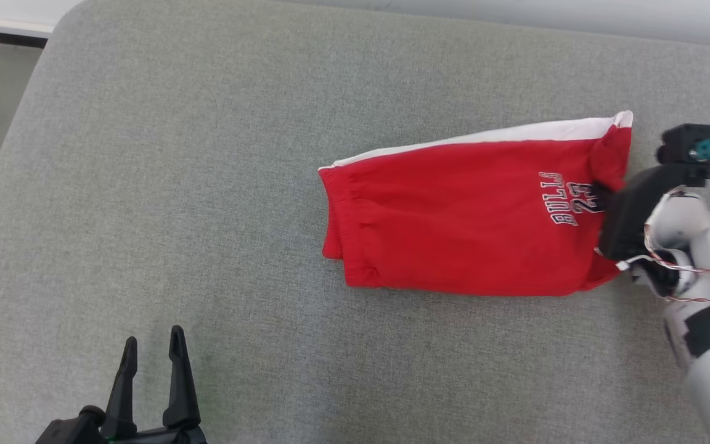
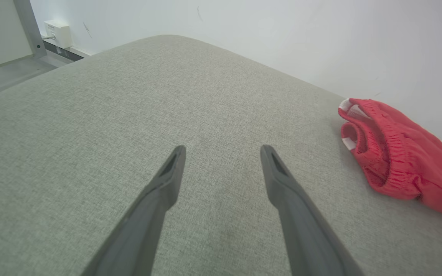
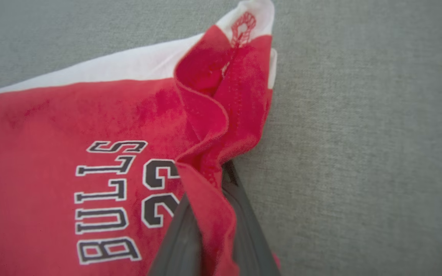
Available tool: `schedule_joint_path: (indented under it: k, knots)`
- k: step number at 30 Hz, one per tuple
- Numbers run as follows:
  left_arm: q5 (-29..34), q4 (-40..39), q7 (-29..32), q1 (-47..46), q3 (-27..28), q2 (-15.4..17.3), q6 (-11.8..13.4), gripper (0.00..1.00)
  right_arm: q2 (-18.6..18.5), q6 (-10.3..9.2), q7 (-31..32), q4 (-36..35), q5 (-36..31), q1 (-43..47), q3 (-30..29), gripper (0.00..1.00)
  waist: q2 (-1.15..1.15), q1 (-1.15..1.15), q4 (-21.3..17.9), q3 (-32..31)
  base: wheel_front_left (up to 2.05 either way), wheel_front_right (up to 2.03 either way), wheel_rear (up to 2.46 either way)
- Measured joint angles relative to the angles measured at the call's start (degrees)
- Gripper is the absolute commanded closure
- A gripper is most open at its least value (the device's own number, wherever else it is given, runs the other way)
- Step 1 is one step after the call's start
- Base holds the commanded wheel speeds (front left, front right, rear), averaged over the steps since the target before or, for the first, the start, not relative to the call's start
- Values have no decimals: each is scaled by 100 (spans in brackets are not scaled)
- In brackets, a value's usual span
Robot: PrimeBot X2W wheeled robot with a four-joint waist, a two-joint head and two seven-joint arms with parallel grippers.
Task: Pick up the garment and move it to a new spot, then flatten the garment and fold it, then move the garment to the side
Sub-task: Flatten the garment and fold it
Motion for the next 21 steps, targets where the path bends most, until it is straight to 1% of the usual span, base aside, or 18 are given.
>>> schedule_joint_path:
  k: [4, 7, 10, 15, 19, 21]
  knots:
    - [-25, 11, 0, 7, 22, -1, 2, 0, -257, -3, -140, -127, -75, 205, -254, 100, 1, 1, -20, -120, 0, 0, 0]
    - [-64, -9, 0, 49, 59, -1, 1, 0, -478, -7, -229, -404, -160, 451, -370, 100, 0, 0, -54, -233, 0, 0, 0]
    - [-81, -15, 0, 118, 56, -3, 2, 0, -697, -8, -181, -668, -248, 720, -557, 100, 0, 0, -106, -345, 0, 0, 0]
    - [-86, -22, 0, 135, 7, -2, 2, 0, -956, -9, -43, -1230, -563, 1133, -875, 100, 1, 0, -201, -510, 0, 0, 0]
    - [-116, -23, 0, 141, -20, -1, 2, 0, -976, -8, 185, -1902, -846, 1308, -892, 100, 0, 0, -275, -578, 0, 0, 0]
    - [-121, -22, 0, 141, -35, -3, 7, 0, -875, -9, 353, -2254, -910, 1308, -842, 100, 0, 0, -307, -596, 0, 0, 0]
